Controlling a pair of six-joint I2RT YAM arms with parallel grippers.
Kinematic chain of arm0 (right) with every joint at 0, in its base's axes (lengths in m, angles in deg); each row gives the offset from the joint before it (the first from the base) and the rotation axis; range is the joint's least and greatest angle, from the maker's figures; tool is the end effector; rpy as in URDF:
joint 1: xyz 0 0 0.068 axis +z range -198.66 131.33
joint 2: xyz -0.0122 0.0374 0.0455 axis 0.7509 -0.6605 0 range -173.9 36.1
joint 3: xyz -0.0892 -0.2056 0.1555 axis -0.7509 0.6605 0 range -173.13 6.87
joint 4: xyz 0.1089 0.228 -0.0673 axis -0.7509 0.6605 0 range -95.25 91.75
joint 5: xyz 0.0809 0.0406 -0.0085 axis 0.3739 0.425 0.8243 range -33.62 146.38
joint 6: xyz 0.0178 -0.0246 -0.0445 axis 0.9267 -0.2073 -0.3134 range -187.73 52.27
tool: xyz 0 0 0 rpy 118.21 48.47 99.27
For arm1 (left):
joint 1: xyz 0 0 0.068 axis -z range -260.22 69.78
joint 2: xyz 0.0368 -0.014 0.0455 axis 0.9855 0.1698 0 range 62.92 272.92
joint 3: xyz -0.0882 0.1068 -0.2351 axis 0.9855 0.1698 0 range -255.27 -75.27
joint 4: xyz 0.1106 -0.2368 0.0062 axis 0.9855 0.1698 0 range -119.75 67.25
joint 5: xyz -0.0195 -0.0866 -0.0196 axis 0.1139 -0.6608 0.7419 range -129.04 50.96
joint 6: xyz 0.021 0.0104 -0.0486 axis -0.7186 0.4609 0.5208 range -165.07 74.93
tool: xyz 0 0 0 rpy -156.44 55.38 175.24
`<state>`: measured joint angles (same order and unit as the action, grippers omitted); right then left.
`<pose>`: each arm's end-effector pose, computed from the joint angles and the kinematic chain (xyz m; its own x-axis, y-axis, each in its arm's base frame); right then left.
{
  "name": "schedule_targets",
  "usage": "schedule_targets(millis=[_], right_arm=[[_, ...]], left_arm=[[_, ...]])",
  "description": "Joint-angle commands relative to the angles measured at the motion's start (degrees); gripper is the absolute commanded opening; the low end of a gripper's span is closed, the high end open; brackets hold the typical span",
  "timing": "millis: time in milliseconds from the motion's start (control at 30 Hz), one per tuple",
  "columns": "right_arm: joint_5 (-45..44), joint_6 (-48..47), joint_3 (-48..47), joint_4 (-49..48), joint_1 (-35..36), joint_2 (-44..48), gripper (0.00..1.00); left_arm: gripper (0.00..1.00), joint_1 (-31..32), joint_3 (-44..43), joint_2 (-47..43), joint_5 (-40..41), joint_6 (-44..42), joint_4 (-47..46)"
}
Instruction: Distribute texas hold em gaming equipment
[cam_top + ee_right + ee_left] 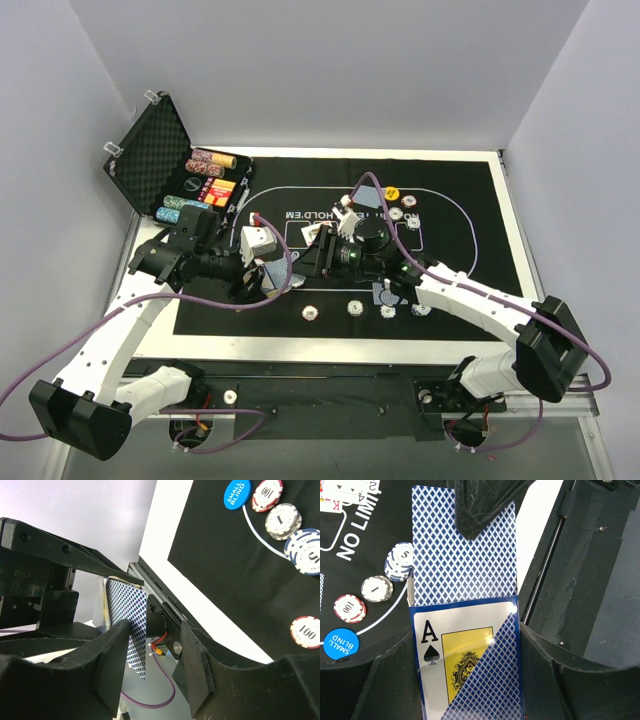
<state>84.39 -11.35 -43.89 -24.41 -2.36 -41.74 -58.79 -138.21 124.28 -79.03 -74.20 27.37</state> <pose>0.2051 0.2387 0.2989 -0.8519 0.1728 -0.4945 -0.4520 0.2344 0.8607 0.1722 -0.0922 0.3284 -0.3696 0.5456 -0.7521 0.9138 0.3603 -0.1876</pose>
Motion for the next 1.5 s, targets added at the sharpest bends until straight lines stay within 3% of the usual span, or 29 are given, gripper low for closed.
schedule_targets(millis=[0, 100, 200, 567, 967, 1167, 1467], right_arm=[[-0.24, 1.71, -0.21, -3.69, 1.59, 1.65, 0.41], [0.11, 3.73, 0.14, -5.79, 2.12, 1.12, 0.31], [-0.23, 4.35, 0.66, -5.28, 1.86, 1.64, 0.00], [-1.55, 0.66, 1.45, 2.45, -0.42, 8.05, 0.00], [1.17, -3.02, 1.46, 8.96, -9.29, 13.07, 0.00], [1.26, -6.45, -1.18, 13.44, -12.99, 9.03, 0.00], [-8.57, -9.62, -2.23, 11.42, -13.52, -8.96, 0.00]], left_arm=[[0.00, 0.28, -2.89, -0.72, -2.73, 0.38, -2.37], [0.00, 0.19, -2.98, -0.81, -2.90, 0.38, -2.19], [0.00, 0.19, -2.89, -0.72, -2.82, 0.38, -2.37], [0.00, 0.28, -2.54, -0.81, -2.82, 0.12, -2.28], [0.00, 0.19, -2.45, -0.81, -2.99, 0.21, -2.19], [0.00, 0.28, -2.54, -0.81, -2.99, 0.38, -2.28], [0.00, 0.28, -3.24, -0.81, -2.55, 0.04, -1.40]])
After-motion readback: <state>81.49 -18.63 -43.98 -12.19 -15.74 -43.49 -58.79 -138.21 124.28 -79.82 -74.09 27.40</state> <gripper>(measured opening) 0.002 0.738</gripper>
